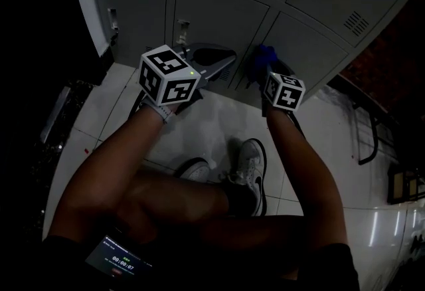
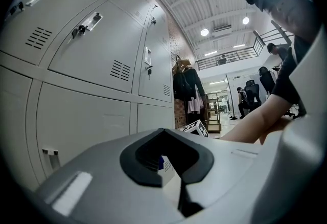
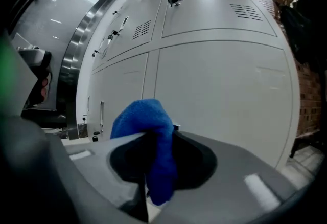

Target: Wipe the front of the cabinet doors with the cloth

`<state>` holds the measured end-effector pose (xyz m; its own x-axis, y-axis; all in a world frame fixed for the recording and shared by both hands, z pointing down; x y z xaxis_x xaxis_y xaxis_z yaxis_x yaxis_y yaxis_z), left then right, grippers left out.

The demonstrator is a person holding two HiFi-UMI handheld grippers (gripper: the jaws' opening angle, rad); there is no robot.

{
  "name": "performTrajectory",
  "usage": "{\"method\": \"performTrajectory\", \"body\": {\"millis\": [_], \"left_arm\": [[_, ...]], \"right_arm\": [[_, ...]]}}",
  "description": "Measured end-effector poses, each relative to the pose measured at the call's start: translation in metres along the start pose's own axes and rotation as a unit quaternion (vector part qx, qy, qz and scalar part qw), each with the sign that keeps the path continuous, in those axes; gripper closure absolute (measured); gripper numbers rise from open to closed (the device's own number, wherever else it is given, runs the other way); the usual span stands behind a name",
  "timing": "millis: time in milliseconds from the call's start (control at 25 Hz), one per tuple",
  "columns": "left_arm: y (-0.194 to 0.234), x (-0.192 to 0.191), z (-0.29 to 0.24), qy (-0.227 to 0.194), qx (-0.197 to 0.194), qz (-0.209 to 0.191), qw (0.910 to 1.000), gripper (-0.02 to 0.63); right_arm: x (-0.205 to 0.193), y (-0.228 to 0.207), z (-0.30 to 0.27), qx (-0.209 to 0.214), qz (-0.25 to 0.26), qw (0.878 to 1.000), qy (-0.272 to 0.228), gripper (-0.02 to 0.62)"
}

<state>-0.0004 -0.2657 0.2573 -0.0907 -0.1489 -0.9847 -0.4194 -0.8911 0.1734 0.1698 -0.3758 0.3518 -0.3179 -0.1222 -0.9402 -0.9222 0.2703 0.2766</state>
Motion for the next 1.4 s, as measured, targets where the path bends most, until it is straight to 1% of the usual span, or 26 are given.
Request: {"method": "performTrajectory", "body": {"millis": [120, 280, 400, 480, 680, 880, 960, 1080, 1120, 1280, 1400], "left_arm": [[0.007, -0.004, 0.004, 0.004, 0.006, 0.001, 1.0000, 0.606], [0.014, -0.009, 0.003, 0.004, 0.012, 0.011, 0.9999, 0.606], [0.013, -0.012, -0.001, 0.007, 0.010, 0.010, 0.9999, 0.606], [0.012, -0.012, -0.003, 0.010, 0.008, 0.007, 0.9999, 0.605], [0.007, -0.010, -0.009, 0.005, 0.003, 0.008, 0.9999, 0.606], [0.003, -0.014, -0.014, 0.012, -0.001, 0.007, 0.9999, 0.606], [0.001, -0.016, -0.016, 0.015, -0.003, 0.005, 0.9999, 0.606], [0.000, -0.016, -0.018, 0.016, -0.005, 0.004, 0.9999, 0.606], [0.001, -0.017, -0.018, 0.017, -0.004, 0.005, 0.9998, 0.605], [0.001, -0.023, -0.022, 0.024, -0.003, 0.006, 0.9997, 0.606], [-0.002, -0.026, -0.025, 0.028, -0.005, 0.005, 0.9996, 0.605]], "right_arm": [[-0.005, 0.006, -0.010, 0.005, 0.004, 1.000, 0.004, 0.517], [-0.017, -0.013, -0.011, -0.009, -0.034, 0.999, -0.001, 0.517], [-0.022, -0.022, -0.007, -0.013, -0.024, 1.000, 0.000, 0.517], [-0.030, -0.034, -0.004, -0.020, -0.032, 0.999, 0.003, 0.517], [-0.049, -0.073, 0.017, -0.055, -0.043, 0.997, 0.020, 0.517], [-0.059, -0.109, 0.033, -0.089, -0.032, 0.995, 0.031, 0.517], [-0.063, -0.126, 0.045, -0.110, -0.049, 0.992, 0.025, 0.517], [-0.079, -0.154, 0.062, -0.136, -0.105, 0.985, 0.025, 0.517], [-0.084, -0.163, 0.067, -0.145, -0.115, 0.982, 0.028, 0.517], [-0.099, -0.191, 0.082, -0.171, -0.122, 0.977, 0.040, 0.517], [-0.101, -0.199, 0.087, -0.178, -0.126, 0.975, 0.030, 0.517]]}}
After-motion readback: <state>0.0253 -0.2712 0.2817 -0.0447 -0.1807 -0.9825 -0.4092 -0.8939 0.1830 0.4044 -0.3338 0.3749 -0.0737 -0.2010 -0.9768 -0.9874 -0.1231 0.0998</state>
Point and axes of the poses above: the fingertips, and each gripper's own axes: z backward along the fingers, y to its left, x out of its top, the point moved 2 cm from there along z, backward along the fingers, and after that the axes turned 11 degrees about z, right-handed, at the moved point
